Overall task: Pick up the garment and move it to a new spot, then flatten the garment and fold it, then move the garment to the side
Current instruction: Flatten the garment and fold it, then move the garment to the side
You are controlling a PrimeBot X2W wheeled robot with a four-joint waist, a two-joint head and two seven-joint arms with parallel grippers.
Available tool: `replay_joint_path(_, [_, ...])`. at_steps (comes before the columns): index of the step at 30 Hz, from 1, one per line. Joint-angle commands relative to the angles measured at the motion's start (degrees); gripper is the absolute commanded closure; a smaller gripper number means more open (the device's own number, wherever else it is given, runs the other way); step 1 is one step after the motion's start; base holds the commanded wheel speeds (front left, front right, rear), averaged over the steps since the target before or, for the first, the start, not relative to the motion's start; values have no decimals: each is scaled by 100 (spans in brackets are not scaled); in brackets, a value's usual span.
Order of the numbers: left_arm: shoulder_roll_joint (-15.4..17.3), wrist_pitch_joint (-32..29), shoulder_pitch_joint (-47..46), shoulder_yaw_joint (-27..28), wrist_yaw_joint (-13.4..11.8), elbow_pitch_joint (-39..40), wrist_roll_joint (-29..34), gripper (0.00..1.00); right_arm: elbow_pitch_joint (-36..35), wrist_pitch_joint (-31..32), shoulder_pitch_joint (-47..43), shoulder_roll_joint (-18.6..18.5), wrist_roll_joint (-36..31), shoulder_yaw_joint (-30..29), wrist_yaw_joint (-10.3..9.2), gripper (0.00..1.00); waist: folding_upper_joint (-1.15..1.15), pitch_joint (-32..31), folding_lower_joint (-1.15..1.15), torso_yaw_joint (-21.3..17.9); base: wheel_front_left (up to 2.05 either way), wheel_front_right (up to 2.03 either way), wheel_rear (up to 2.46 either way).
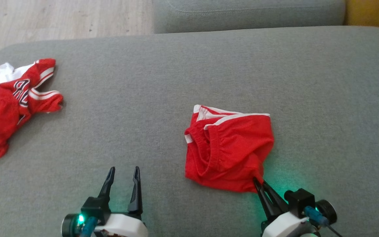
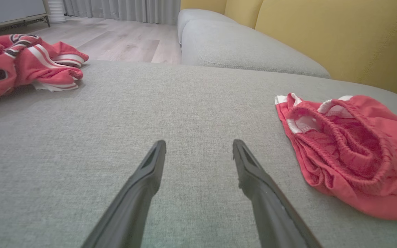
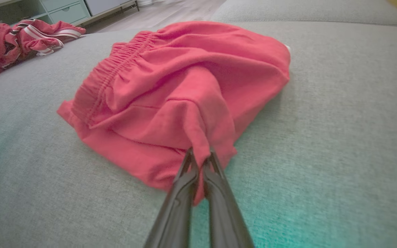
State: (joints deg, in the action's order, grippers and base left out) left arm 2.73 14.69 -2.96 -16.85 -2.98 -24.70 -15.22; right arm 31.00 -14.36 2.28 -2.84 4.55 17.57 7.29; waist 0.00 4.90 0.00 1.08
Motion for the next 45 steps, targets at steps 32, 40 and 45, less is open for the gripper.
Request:
replay_joint_path(32, [15,30,136,377,-22,639,813,0,-1120,-63,161,-5,1446,-845,20,0,0,-108,0,-206,0,0,0])
replay_joint_path(40, [15,30,-54,195,37,482,750,0,171,-63,1033,-4,2130,-430,20,0,0,273,0,124,0,0,0])
replay_joint_path(45, [15,30,-139,166,52,434,743,0,1055,-63,1408,-4,2434,6,20,0,0,435,0,272,0,0,0])
